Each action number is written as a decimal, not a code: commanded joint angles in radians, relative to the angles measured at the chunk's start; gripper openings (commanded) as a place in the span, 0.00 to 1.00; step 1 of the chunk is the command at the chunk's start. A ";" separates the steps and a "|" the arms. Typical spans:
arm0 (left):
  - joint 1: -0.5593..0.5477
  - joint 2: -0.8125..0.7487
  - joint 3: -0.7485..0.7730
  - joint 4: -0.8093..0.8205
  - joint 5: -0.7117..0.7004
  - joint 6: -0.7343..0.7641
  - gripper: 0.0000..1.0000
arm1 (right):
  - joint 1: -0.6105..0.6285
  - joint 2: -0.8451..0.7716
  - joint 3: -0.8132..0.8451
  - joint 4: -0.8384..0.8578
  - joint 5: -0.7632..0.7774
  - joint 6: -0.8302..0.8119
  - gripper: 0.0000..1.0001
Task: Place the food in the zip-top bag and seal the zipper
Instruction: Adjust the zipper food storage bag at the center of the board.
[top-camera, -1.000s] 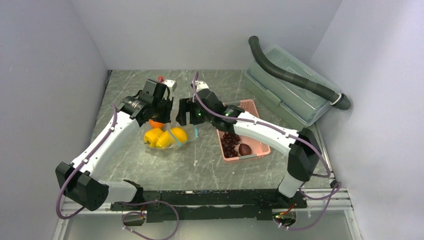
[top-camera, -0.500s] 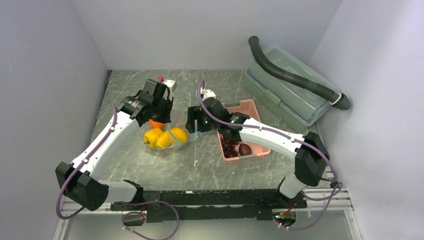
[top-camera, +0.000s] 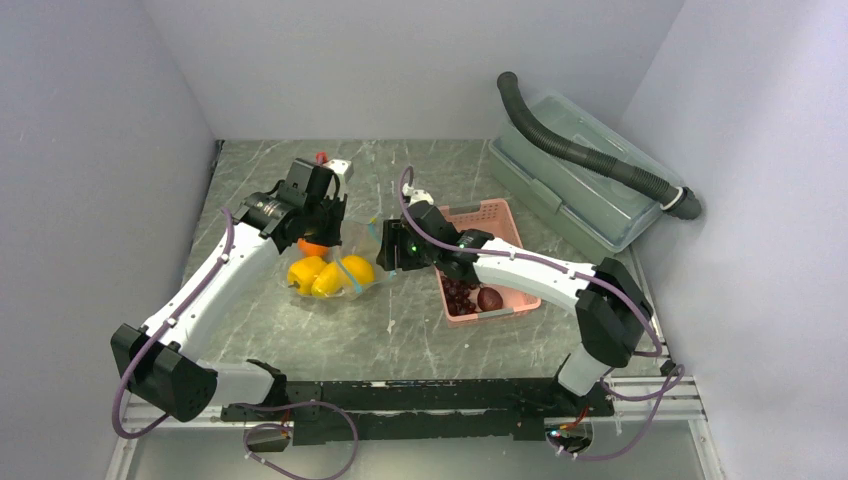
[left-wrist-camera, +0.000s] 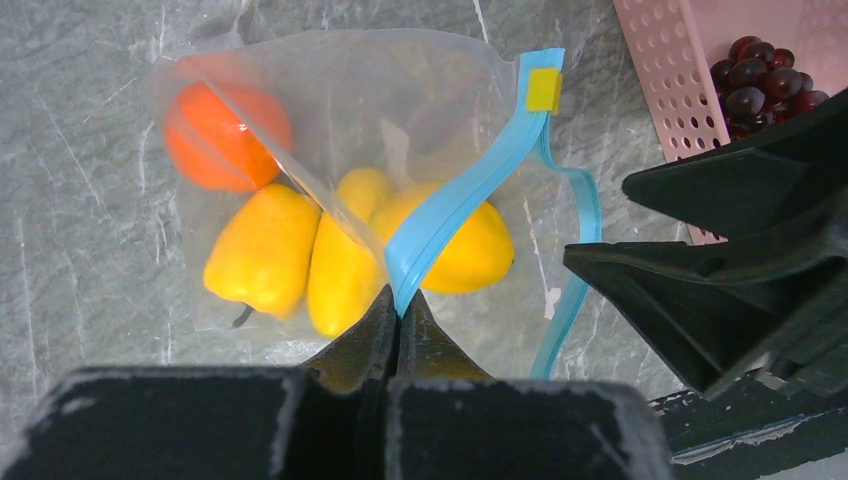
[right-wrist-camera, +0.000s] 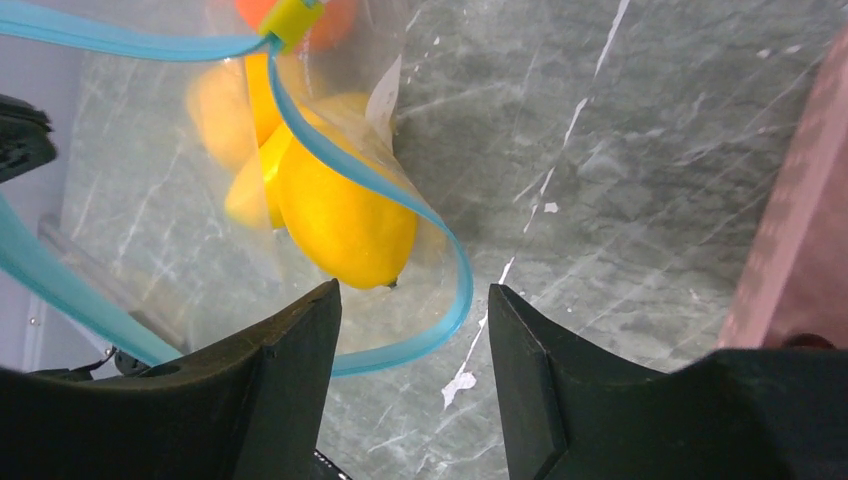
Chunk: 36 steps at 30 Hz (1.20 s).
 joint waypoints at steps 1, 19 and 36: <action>0.002 -0.028 0.002 0.028 0.008 0.009 0.00 | -0.005 0.041 -0.008 0.066 -0.048 0.042 0.57; 0.002 -0.022 0.005 0.025 0.015 0.004 0.00 | -0.026 0.090 -0.035 0.136 -0.106 0.091 0.31; -0.002 -0.055 0.156 -0.120 -0.003 -0.027 0.00 | -0.031 -0.084 0.052 0.029 -0.083 -0.028 0.00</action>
